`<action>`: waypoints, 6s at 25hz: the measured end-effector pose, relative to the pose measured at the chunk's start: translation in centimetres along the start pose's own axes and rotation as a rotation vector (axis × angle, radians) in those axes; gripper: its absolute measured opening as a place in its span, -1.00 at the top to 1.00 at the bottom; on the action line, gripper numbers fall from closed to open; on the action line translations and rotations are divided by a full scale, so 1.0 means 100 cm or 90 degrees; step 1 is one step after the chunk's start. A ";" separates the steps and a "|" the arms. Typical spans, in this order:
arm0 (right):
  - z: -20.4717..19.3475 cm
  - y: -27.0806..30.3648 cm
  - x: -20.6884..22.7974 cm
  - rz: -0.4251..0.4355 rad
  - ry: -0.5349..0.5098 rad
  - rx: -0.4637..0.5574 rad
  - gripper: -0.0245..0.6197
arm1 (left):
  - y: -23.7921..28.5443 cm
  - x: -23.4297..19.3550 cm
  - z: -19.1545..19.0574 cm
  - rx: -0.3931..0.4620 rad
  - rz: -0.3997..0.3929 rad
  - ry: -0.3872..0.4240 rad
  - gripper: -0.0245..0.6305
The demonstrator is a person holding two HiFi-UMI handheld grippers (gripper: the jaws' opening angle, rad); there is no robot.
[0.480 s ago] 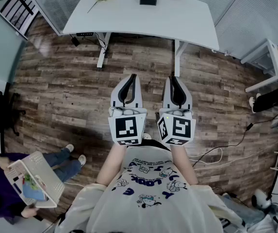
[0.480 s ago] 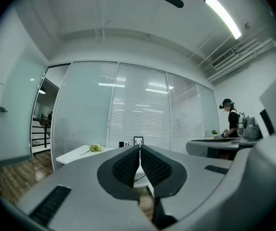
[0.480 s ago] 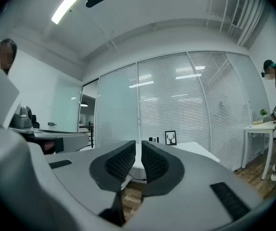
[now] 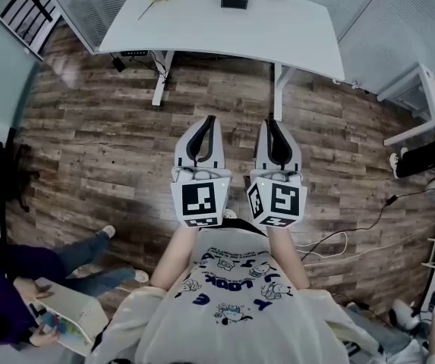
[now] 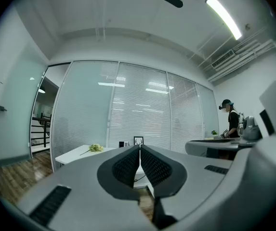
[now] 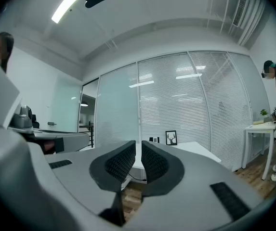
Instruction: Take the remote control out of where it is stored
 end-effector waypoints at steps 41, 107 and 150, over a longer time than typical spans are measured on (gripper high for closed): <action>-0.023 0.186 0.012 0.011 0.026 -0.009 0.75 | 0.153 -0.090 -0.025 -0.022 0.032 0.001 0.86; -0.065 0.670 0.184 -0.018 0.063 -0.122 0.75 | 0.686 -0.181 -0.072 -0.106 -0.053 -0.039 0.86; -0.136 0.783 0.224 -0.041 0.108 -0.236 0.75 | 0.849 -0.185 -0.157 -0.250 -0.272 -0.017 0.35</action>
Point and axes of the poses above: the fingertips, and each gripper's own axes: y forward along the fingers, x to its right, z out of its top, the point moved 6 cm from there along -y, backward along the fingers, and after that the axes turned 3 degrees about x, right-handed, at the moved point
